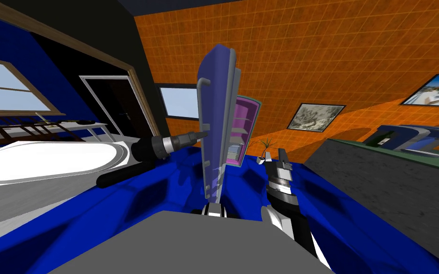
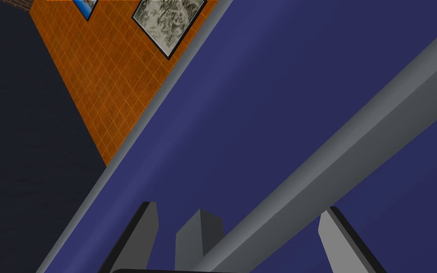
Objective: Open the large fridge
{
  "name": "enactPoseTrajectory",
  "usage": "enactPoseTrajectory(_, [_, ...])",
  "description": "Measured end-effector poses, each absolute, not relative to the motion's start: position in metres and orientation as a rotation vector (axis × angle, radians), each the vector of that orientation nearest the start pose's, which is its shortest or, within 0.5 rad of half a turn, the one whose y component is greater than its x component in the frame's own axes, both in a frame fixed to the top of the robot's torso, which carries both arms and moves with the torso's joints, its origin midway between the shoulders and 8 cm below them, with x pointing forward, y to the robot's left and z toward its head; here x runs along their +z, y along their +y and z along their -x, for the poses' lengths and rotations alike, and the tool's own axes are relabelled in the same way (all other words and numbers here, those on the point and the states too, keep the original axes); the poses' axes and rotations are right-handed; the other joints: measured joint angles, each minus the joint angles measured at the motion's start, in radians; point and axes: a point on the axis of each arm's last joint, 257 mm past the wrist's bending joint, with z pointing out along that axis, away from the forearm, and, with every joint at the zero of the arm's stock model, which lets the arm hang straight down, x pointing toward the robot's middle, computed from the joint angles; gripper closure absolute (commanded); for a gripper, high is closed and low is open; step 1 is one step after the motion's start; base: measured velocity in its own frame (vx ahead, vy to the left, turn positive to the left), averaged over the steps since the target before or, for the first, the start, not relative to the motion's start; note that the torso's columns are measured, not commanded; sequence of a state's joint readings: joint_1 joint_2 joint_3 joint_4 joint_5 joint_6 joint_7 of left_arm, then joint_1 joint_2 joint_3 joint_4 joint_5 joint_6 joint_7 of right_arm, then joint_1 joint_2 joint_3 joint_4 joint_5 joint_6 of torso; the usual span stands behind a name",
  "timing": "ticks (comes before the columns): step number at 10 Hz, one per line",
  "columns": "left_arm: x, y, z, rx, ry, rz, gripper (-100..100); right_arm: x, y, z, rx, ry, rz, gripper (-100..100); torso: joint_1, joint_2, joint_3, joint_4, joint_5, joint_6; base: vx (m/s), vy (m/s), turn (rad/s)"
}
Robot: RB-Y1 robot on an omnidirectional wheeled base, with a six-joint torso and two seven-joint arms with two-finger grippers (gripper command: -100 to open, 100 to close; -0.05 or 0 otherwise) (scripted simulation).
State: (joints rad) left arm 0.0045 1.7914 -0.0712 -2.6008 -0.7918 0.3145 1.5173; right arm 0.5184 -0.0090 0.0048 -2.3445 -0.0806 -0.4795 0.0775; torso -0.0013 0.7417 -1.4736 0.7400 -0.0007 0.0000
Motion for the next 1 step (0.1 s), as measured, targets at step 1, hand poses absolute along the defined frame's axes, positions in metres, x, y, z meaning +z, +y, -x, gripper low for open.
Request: enactPoseTrajectory(1, [0.0844, 0.1085, -0.3669, -1.131, 1.675, -0.129, 0, 0.0434, -0.2857, -0.3318, 1.288, 0.571, -0.651, 0, 0.000, 0.000, 0.000, 0.000, 0.000, 0.000, 0.000, 0.000, 0.000])
